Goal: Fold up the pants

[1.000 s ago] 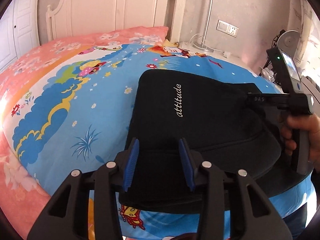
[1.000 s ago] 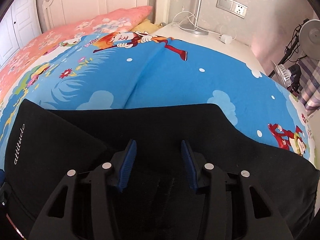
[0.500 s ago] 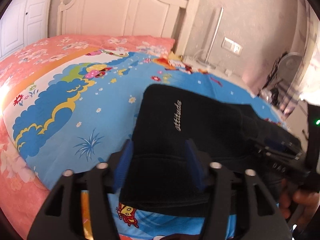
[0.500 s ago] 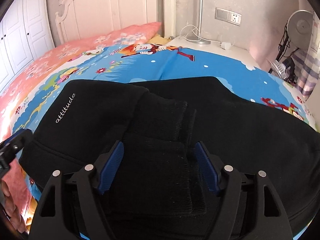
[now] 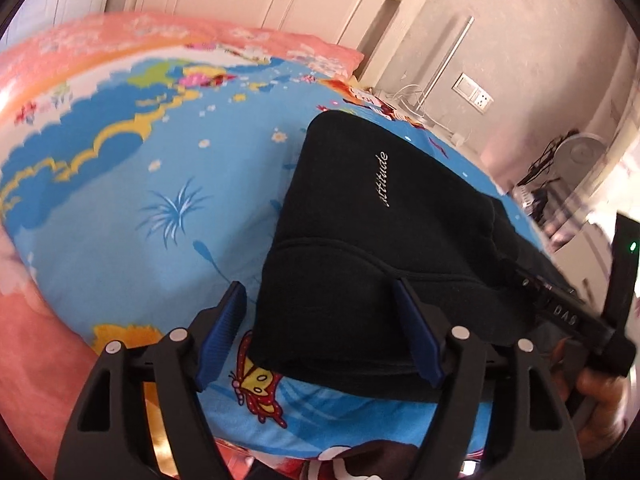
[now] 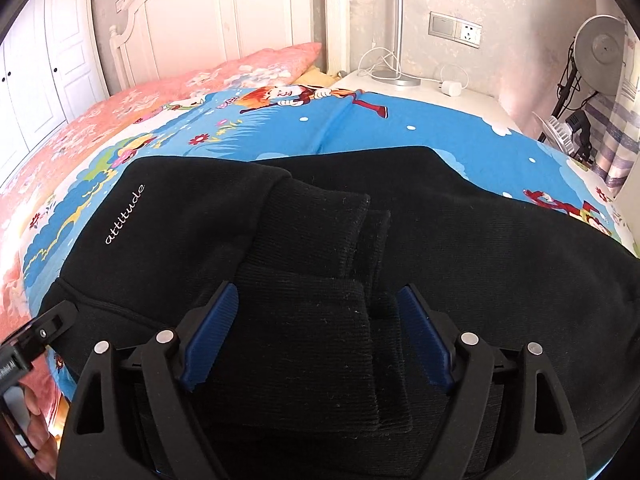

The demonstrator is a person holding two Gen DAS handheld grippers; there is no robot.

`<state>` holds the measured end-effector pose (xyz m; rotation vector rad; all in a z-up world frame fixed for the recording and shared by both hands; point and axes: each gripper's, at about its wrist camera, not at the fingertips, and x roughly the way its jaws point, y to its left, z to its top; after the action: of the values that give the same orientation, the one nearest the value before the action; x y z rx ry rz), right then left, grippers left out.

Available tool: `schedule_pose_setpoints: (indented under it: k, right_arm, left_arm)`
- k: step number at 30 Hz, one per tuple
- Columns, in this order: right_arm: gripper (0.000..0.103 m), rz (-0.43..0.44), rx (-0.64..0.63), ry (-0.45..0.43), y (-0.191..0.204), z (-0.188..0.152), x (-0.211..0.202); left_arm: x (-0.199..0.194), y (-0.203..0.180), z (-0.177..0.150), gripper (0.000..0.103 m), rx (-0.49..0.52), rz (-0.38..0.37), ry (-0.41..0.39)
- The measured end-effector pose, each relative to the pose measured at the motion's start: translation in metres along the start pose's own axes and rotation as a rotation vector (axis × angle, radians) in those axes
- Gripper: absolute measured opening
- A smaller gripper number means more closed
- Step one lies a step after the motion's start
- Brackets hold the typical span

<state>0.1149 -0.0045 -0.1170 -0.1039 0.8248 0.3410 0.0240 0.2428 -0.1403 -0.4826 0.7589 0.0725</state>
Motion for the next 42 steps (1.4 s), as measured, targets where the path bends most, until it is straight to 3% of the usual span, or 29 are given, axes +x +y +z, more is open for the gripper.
schedule_pose_setpoints:
  k: [11, 15, 16, 18, 20, 24, 26, 28, 34, 37, 41, 42]
  right_arm:
    - [0.081, 0.025, 0.014, 0.0, -0.006, -0.002, 0.002]
    - [0.08, 0.077, 0.056, 0.022, -0.014, 0.016, -0.011]
    - [0.076, 0.096, 0.054, 0.012, -0.013, 0.022, -0.015]
    - [0.057, 0.103, 0.018, -0.006, -0.008, 0.039, -0.02]
    - [0.047, 0.12, -0.006, -0.008, 0.0, 0.057, -0.017]
    - [0.045, 0.15, -0.034, -0.002, 0.016, 0.086, 0.002]
    - [0.04, 0.161, -0.041, 0.043, 0.022, 0.091, 0.02]
    - [0.036, 0.1, -0.052, 0.136, 0.025, 0.086, 0.05]
    - [0.038, 0.018, -0.145, 0.052, 0.037, 0.067, 0.056]
    - [0.04, 0.0, -0.157, 0.029, 0.039, 0.062, 0.057]
    - [0.043, 0.002, -0.149, 0.029, 0.037, 0.061, 0.058]
    - [0.052, 0.001, -0.143, 0.034, 0.035, 0.062, 0.06]
  left_arm:
    - [0.001, -0.005, -0.001, 0.078, 0.035, 0.015, 0.001]
    - [0.001, -0.004, -0.001, 0.077, 0.037, 0.007, 0.004]
    - [0.002, -0.004, -0.001, 0.077, 0.039, 0.004, 0.003]
    - [0.002, -0.004, -0.001, 0.077, 0.04, 0.003, 0.001]
    - [0.002, -0.004, -0.001, 0.077, 0.04, 0.003, 0.002]
    - [0.003, -0.005, -0.001, 0.077, 0.043, 0.002, -0.002]
    - [0.003, -0.005, -0.002, 0.077, 0.043, 0.002, -0.005]
    - [0.003, -0.004, -0.002, 0.077, 0.043, 0.001, -0.007]
    - [-0.004, -0.001, 0.004, 0.076, 0.045, -0.022, -0.009]
    - [-0.022, 0.0, 0.031, 0.072, 0.065, -0.042, -0.083]
    - [-0.015, -0.004, 0.08, 0.036, 0.097, -0.086, -0.093]
    - [-0.007, -0.008, 0.092, 0.032, 0.128, -0.085, -0.082]
